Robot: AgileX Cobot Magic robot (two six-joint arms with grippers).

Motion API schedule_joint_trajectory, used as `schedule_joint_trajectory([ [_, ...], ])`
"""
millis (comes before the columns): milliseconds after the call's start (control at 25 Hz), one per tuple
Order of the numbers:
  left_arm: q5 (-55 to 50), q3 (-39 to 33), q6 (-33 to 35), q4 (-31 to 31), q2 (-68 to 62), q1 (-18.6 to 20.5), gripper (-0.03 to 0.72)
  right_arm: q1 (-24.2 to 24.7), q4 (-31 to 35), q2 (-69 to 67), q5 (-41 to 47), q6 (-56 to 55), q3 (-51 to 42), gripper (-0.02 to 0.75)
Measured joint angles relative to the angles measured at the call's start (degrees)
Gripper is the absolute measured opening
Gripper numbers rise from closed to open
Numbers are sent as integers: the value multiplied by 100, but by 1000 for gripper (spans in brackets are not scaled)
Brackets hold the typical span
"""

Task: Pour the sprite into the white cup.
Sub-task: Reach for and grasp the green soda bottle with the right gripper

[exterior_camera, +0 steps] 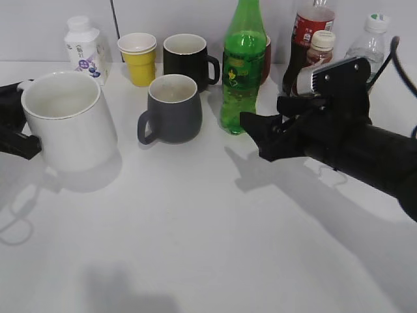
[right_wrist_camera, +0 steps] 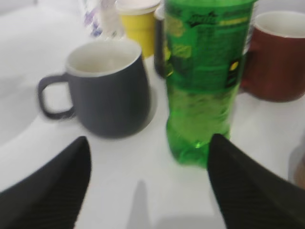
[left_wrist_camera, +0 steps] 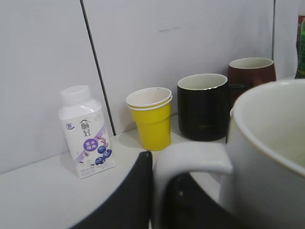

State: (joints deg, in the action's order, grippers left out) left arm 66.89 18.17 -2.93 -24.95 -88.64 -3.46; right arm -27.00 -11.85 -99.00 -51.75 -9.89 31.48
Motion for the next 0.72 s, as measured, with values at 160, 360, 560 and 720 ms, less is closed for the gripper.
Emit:
schedule_joint_trajectory([
  [160,0,0,0,-15,0,0,42,0,439,-438,7,51,479,664],
  [360,0,0,0,-68,0,0,42,0,406,-838,350,60,1414,671],
  [560,0,0,0,-385,0,0,41,0,329,-1339,1263,-189,2500,643],
  [720,-11,0,-352,-558,56,-48,41,0,-66,-1362,1814,-257,2794,382],
])
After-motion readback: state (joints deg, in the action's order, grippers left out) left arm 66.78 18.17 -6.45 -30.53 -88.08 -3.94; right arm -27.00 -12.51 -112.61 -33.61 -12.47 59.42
